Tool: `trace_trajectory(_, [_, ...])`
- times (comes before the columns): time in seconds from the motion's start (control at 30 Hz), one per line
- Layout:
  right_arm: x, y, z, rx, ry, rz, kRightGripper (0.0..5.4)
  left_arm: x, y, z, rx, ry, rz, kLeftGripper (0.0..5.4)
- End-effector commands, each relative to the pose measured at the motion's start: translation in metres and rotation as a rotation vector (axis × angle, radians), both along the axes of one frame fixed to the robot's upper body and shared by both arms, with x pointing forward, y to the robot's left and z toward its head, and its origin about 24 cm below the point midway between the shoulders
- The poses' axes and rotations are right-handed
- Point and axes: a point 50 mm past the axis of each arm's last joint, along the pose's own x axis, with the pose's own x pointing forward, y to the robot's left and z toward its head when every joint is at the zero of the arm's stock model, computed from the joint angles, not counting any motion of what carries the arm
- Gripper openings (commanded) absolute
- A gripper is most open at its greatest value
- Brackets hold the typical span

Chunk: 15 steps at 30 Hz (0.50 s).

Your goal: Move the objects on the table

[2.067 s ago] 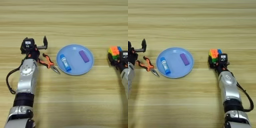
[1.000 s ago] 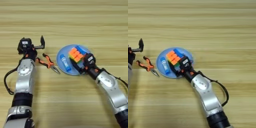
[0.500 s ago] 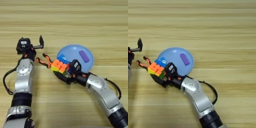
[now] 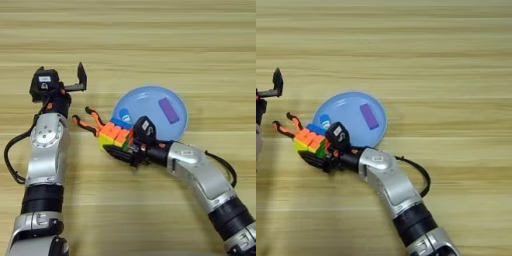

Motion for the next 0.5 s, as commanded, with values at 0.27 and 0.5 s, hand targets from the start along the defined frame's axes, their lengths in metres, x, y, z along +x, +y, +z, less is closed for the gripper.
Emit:
trace_trajectory(0.27, [0.001, 0.012, -0.001, 0.002, -0.031, 0.074, 3.33, 0.001, 0.002, -0.003, -0.006, 0.019, 0.008, 5.4])
trace_trajectory(0.5, [-0.005, 0.023, 0.016, 0.038, -0.104, 0.123, 3.33, 0.003, 0.002, -0.006, -0.003, 0.031, 0.002, 5.4])
